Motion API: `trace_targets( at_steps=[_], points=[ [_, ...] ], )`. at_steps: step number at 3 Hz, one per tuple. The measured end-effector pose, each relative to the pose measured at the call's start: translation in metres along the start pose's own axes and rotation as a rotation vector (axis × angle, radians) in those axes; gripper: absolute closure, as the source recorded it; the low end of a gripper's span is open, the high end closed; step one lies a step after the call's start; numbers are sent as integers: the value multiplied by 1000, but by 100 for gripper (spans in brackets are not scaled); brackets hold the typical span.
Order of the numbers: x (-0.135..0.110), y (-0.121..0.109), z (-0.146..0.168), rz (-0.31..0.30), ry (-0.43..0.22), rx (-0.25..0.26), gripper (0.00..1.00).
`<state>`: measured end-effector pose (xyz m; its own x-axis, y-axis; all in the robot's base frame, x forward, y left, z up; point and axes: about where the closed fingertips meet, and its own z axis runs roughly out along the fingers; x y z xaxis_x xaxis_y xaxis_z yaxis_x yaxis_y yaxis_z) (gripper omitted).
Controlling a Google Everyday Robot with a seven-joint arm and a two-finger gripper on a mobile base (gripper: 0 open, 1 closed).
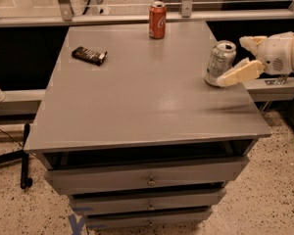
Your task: Knock 7up can over
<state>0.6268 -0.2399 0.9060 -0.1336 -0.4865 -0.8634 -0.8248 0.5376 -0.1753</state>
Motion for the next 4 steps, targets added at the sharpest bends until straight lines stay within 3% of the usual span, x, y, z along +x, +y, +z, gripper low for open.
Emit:
trace_targets(
  at_steps=[1,2,3,4],
  points=[
    [0,26,17,66,-71,-42,0],
    [-13,69,27,127,-147,-118,0],
    [-43,114,31,153,-235,-205,0],
    [-77,146,33,156,-337,-290,0]
  ],
)
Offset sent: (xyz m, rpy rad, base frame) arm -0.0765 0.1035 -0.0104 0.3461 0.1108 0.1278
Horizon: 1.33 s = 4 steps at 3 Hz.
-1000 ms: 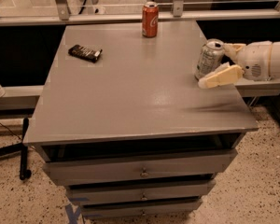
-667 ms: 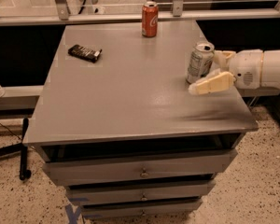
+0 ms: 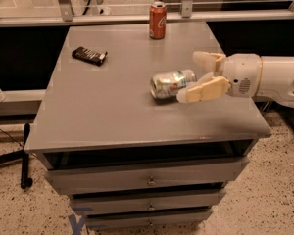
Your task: Knock 7up can over
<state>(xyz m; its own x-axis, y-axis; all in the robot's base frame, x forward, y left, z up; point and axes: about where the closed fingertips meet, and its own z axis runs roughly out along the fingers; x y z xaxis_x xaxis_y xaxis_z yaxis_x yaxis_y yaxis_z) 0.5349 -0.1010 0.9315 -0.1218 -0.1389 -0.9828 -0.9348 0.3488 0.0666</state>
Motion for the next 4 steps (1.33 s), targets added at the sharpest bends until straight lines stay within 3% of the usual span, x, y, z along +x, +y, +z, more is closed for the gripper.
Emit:
trace_targets(
  at_steps=[1,2,3,4],
  points=[
    [-14,22,12,2,-47,-59,0],
    [-17,25,4,-32,-45,-56,0],
    [-19,1,-27,-105,-15,11,0],
    [-25,-37,-69,-188,20,82,0]
  ],
)
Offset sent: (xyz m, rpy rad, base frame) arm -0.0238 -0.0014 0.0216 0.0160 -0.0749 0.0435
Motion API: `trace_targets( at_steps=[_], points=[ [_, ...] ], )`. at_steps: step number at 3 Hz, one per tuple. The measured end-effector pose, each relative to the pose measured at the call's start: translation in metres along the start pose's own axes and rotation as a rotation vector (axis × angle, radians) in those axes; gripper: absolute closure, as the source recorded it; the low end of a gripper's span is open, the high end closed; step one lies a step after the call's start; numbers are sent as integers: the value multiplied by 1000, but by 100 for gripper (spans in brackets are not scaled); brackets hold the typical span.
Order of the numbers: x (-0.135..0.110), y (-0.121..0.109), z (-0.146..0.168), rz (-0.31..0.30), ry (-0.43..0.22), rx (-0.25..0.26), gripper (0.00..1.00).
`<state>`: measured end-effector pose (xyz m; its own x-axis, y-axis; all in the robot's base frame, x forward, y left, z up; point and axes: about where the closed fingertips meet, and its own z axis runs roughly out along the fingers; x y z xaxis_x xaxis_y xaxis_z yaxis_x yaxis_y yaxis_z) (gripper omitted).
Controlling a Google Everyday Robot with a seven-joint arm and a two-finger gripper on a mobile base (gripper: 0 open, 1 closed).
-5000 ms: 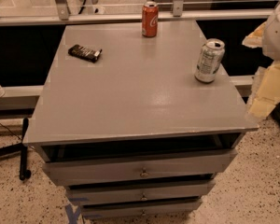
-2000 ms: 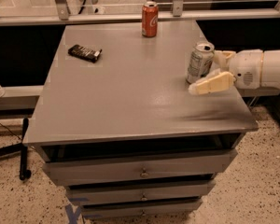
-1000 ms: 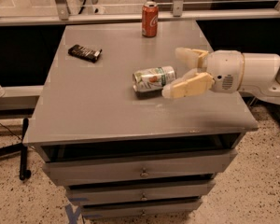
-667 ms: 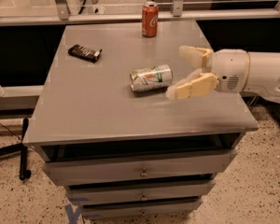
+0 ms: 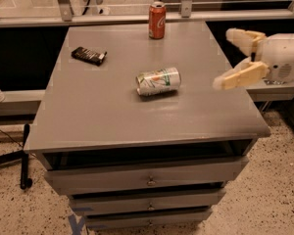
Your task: Knock 7up can over
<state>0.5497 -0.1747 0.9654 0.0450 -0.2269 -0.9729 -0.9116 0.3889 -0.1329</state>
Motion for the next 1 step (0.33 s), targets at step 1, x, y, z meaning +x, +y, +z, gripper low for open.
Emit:
trace_targets(
  at_steps=[1],
  points=[
    [-14,-9,-9,-26,-11,25,0]
  ],
)
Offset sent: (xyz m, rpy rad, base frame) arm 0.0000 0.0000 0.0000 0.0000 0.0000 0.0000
